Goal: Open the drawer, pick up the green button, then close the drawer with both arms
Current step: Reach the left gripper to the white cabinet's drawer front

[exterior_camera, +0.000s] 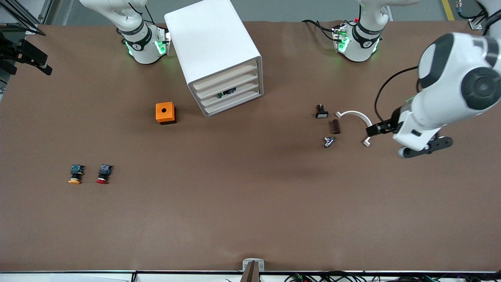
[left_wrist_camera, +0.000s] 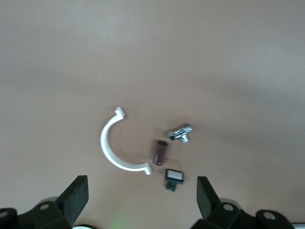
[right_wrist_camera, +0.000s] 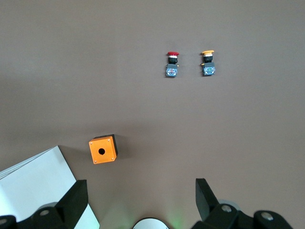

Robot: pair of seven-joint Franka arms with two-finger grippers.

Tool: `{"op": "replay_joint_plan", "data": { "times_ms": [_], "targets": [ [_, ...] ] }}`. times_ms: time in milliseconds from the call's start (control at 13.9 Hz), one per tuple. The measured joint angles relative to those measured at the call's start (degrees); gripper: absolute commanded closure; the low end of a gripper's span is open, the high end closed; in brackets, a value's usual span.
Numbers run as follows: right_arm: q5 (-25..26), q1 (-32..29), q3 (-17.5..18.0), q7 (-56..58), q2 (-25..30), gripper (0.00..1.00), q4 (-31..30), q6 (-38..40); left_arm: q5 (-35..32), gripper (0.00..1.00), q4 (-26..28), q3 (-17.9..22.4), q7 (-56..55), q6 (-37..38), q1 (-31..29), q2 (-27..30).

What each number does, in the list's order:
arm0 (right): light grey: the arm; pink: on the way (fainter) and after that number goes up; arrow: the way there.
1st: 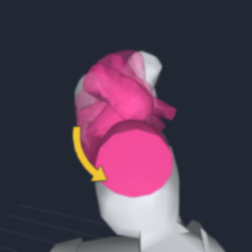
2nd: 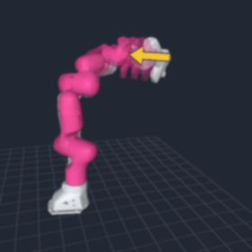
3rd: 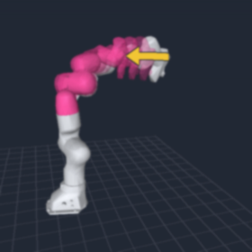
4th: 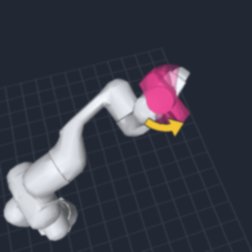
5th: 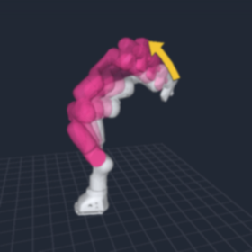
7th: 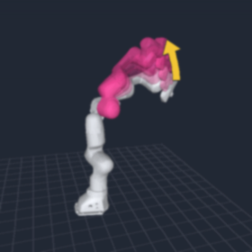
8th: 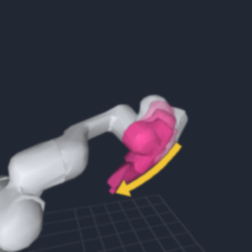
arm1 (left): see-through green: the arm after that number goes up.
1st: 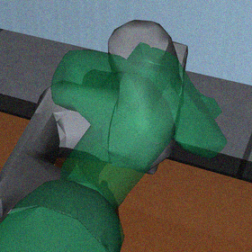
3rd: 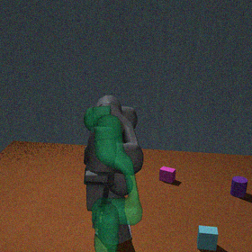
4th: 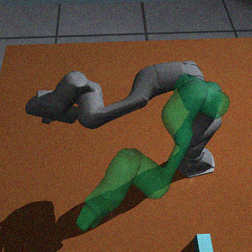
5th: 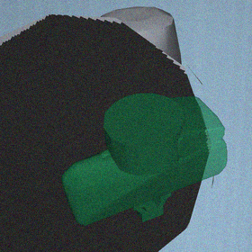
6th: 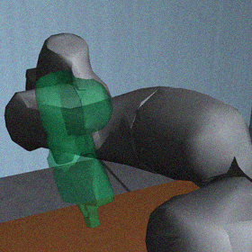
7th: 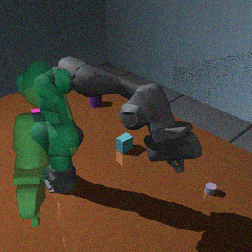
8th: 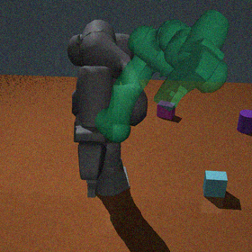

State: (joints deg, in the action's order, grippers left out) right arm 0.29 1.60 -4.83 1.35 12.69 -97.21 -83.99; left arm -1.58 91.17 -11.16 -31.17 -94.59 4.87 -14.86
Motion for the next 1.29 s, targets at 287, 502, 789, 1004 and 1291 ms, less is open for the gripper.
{"op": "replay_joint_plan", "data": {
  "times_ms": [287, 502, 789, 1004, 1291],
  "targets": [
    [0.0, 0.0, 0.0, 0.0, -0.4, 0.0, 0.0, 1.8, 2.0, 0.0, 0.2, -0.2, -8.1, -3.5, 3.7, -5.7],
    [0.5, 0.0, 0.0, 0.0, -3.0, 0.0, -0.1, 4.8, 3.2, 0.0, 0.2, -0.3, -18.4, -6.4, 7.4, -9.2],
    [0.7, 0.0, -0.1, 0.0, -7.0, 0.0, -0.2, 4.8, 8.7, 0.0, 0.1, -0.4, -36.9, -10.2, 11.4, -13.7],
    [1.4, -0.1, -0.2, 0.0, -11.3, 0.0, 0.0, 3.6, 14.3, 0.0, -0.4, -0.3, -49.8, -10.7, 12.8, -17.6],
    [3.4, -2.1, -0.6, 1.6, -16.5, 0.0, 1.0, 1.6, 20.7, 0.0, -1.0, -0.4, -67.0, -10.8, 16.4, -23.0]
  ]
}}
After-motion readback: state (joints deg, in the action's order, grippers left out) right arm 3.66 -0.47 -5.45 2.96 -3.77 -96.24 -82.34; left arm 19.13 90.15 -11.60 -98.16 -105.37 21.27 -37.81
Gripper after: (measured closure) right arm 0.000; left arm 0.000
